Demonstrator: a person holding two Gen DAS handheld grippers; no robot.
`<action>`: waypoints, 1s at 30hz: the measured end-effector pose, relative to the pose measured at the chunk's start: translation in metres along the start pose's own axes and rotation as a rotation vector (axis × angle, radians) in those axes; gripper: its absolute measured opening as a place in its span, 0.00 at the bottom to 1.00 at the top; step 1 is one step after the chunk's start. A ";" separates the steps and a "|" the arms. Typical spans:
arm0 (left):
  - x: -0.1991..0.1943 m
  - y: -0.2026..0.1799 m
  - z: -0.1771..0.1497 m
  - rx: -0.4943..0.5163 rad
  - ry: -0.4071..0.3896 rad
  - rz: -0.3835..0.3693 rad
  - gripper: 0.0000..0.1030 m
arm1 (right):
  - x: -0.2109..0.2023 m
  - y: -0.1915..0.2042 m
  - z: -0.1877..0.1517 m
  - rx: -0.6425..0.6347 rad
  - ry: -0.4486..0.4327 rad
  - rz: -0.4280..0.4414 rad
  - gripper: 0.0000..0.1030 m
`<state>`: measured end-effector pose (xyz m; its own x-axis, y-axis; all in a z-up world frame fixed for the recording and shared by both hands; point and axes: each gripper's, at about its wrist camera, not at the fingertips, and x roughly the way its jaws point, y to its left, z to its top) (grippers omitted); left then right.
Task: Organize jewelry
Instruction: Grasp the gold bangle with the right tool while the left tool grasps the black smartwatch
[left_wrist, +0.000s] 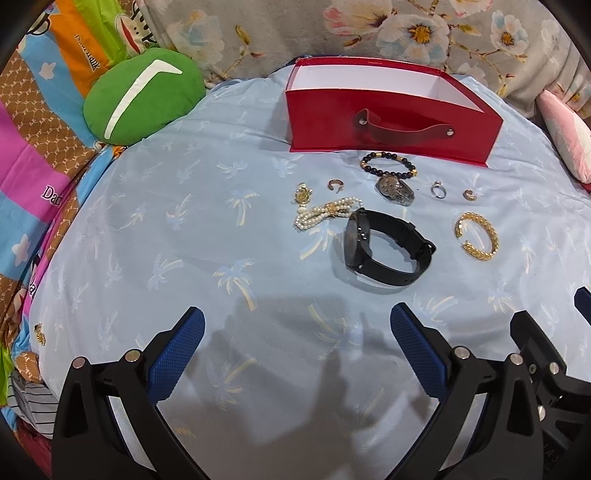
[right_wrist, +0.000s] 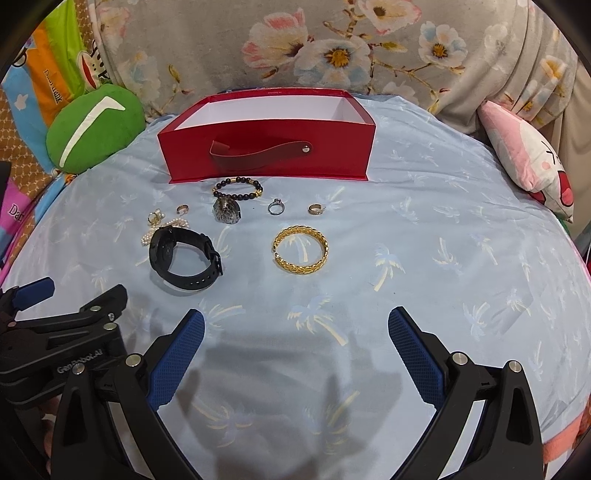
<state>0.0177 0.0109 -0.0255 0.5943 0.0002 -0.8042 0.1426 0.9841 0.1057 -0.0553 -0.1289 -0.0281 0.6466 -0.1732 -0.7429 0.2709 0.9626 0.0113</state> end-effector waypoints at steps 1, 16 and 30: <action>0.004 0.003 0.001 -0.014 0.008 0.001 0.95 | 0.005 -0.003 0.002 0.007 0.005 0.006 0.95; 0.052 0.015 0.028 -0.101 0.107 -0.105 0.95 | 0.073 -0.018 0.035 0.063 0.064 0.048 0.74; 0.087 -0.023 0.052 -0.053 0.154 -0.125 0.95 | 0.112 -0.023 0.046 0.053 0.108 0.060 0.57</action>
<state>0.1072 -0.0209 -0.0677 0.4458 -0.0997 -0.8896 0.1633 0.9862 -0.0287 0.0436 -0.1797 -0.0812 0.5833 -0.0892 -0.8074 0.2727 0.9578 0.0911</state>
